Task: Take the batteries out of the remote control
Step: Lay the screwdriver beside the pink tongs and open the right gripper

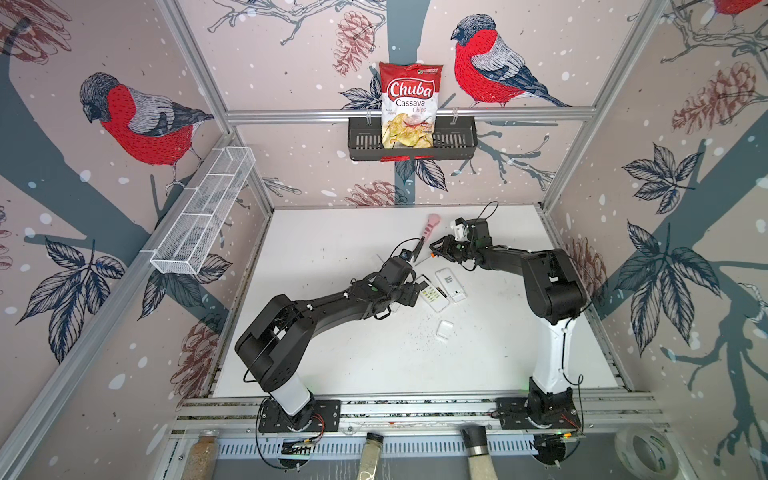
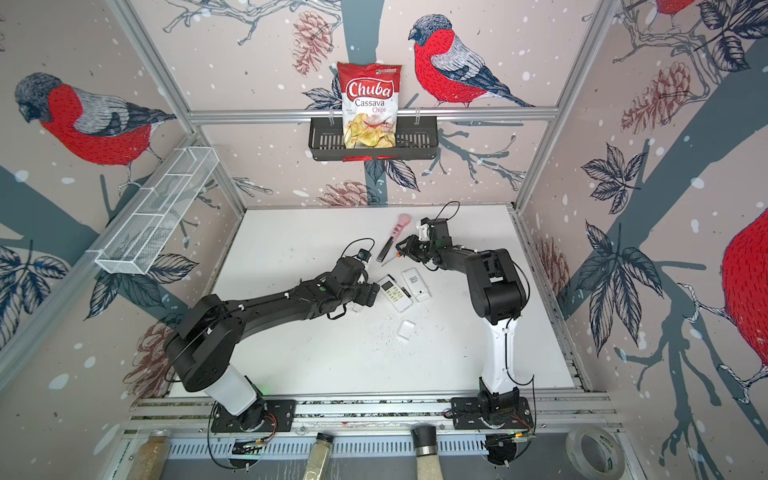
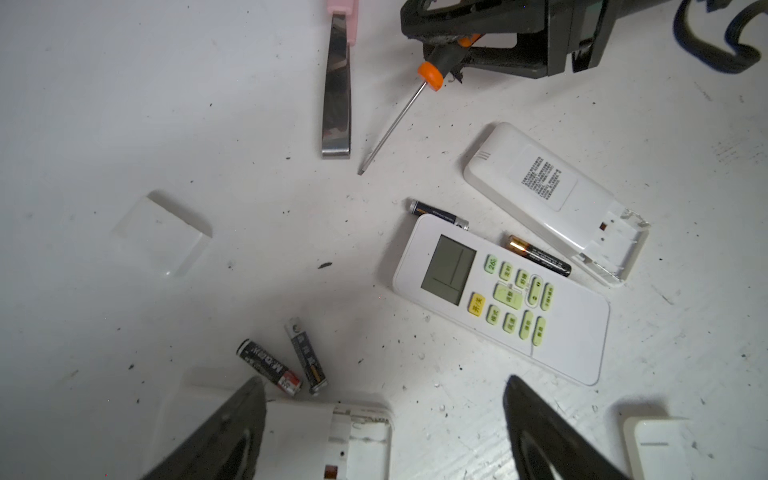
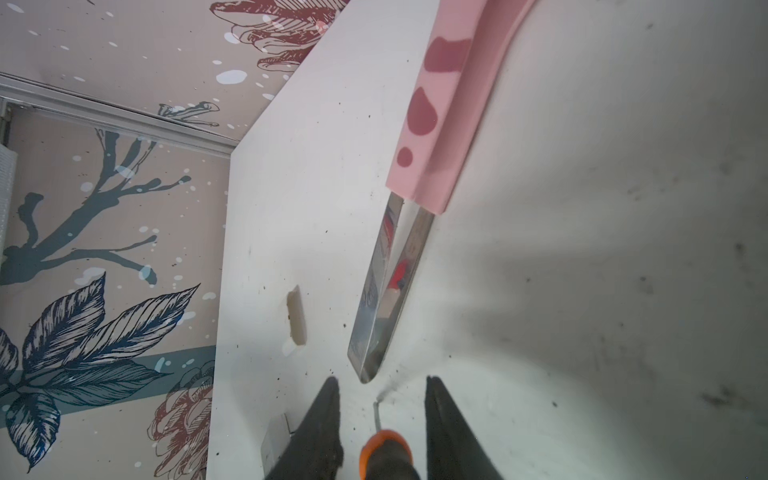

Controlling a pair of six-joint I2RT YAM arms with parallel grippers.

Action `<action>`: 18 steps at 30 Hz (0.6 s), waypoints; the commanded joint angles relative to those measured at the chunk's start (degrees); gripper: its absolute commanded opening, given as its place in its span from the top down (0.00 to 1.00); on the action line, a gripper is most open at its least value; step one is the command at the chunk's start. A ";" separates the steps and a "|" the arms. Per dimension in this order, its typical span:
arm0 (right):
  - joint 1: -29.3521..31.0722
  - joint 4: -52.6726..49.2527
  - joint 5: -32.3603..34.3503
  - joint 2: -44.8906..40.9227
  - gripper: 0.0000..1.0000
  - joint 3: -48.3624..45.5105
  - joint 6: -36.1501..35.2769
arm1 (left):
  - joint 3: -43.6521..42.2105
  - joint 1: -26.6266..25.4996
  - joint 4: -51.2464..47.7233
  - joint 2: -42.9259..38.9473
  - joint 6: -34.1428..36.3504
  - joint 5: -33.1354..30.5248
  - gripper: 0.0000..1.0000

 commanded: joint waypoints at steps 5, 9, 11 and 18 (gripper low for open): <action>0.45 -5.73 -0.39 1.73 0.47 2.63 -5.08 | -0.32 -0.09 1.18 -0.39 -1.53 -0.22 0.11; 0.67 -9.53 3.43 0.58 0.40 2.89 -8.10 | 0.80 -0.09 0.78 0.35 -1.34 -0.17 0.10; 1.02 -11.62 6.20 -0.41 0.38 2.98 -9.68 | 1.61 -0.09 0.24 0.95 -1.09 -0.19 0.09; 2.57 -15.43 13.13 -4.28 0.33 2.45 -12.99 | 4.49 -0.09 -1.05 2.42 -0.56 1.09 0.08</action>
